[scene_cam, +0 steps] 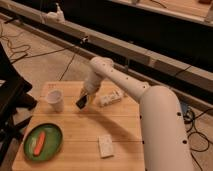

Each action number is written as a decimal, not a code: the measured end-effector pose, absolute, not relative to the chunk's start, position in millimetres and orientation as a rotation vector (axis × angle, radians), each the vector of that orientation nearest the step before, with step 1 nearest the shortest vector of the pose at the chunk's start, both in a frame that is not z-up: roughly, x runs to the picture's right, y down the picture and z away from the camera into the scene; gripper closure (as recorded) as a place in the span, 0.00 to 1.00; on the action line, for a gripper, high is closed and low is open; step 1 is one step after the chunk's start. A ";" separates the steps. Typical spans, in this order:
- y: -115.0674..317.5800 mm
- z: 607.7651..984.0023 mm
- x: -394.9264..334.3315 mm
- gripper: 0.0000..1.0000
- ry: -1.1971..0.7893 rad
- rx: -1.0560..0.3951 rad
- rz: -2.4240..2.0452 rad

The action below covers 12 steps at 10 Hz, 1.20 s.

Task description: Place the eraser in the ceramic cup

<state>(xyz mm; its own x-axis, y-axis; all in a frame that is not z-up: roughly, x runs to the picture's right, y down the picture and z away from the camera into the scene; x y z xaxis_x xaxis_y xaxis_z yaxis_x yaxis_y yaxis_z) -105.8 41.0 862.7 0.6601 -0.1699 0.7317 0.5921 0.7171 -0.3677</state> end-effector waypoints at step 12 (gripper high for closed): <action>-64.2 772.3 -208.8 1.00 -0.957 -0.386 -0.491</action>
<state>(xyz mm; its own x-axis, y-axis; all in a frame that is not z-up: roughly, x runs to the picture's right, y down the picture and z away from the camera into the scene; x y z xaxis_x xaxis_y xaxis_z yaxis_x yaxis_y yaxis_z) -208.8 -64.2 772.3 0.4816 -0.2252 0.8470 0.5560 0.8255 -0.0967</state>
